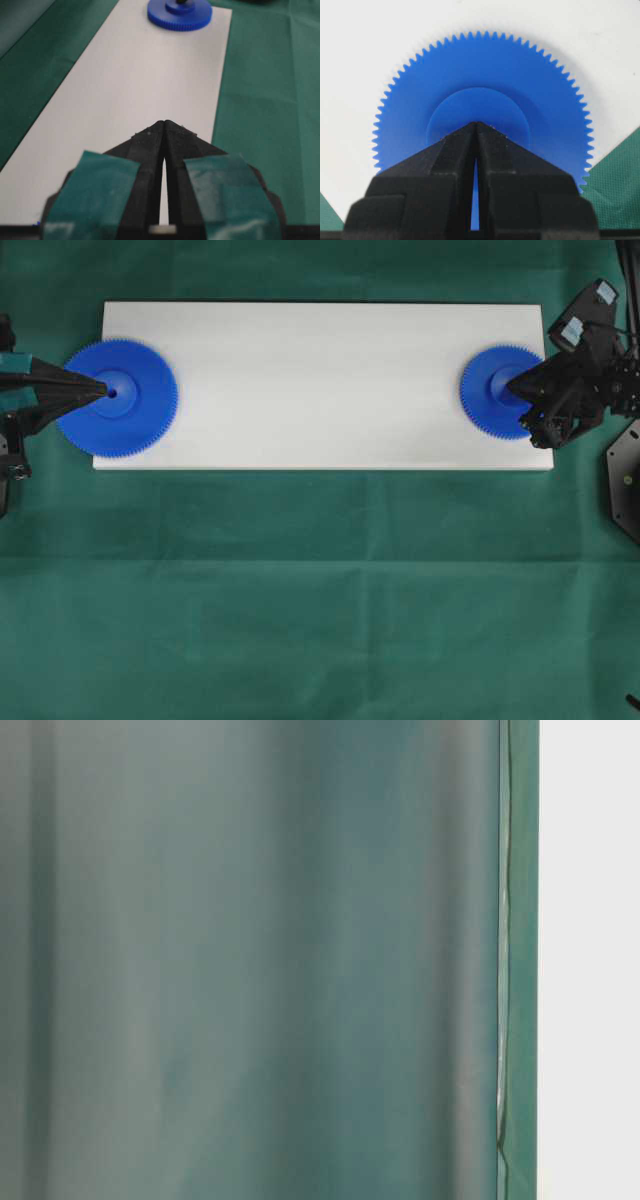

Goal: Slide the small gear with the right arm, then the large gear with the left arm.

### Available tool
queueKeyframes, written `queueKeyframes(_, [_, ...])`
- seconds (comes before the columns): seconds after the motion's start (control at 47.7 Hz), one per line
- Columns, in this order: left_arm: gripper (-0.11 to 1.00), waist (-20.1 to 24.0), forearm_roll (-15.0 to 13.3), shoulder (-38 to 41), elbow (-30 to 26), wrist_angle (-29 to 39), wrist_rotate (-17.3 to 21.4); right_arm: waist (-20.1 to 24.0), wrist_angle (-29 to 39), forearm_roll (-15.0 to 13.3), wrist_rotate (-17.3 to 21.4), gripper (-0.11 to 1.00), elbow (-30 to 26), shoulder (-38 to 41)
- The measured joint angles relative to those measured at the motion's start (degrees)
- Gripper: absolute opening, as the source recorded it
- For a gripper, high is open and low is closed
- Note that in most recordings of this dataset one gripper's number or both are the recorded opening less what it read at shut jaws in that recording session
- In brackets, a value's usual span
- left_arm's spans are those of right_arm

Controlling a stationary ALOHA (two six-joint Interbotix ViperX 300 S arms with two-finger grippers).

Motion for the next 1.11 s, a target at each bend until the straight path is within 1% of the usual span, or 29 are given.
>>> queueKeyframes(0.168, [0.00,0.0,0.0,-0.1,0.0,0.0,0.0,0.0,-0.4,-0.2,-0.1,0.50,-0.7,0.4])
queueKeyframes(0.293, [0.00,0.0,0.0,0.0,0.0,-0.1,0.0,0.0,-0.5,-0.3,-0.9,0.50,-1.8,0.4])
queueKeyframes(0.503, [0.00,0.0,0.0,-0.1,0.0,0.0,0.0,-0.1,-0.6,-2.4,-1.1,0.50,-4.3,-1.9])
queueKeyframes(0.67, [0.00,0.0,0.0,0.0,0.0,0.0,0.0,0.3,-0.5,-3.0,-1.1,0.50,-5.8,-6.1])
queueKeyframes(0.796, [0.00,0.0,0.0,0.0,-0.1,0.0,0.0,1.2,-0.5,-4.2,-1.1,0.50,-6.9,-10.9])
queueKeyframes(0.985, [0.00,0.0,0.0,-0.1,-0.1,0.0,0.0,1.9,-0.6,-6.7,-1.1,0.50,-6.2,-17.8])
queueKeyframes(1.11, [0.00,0.0,0.0,0.0,-0.2,0.0,0.0,1.8,-1.1,-7.2,-1.1,0.50,-4.6,-20.7])
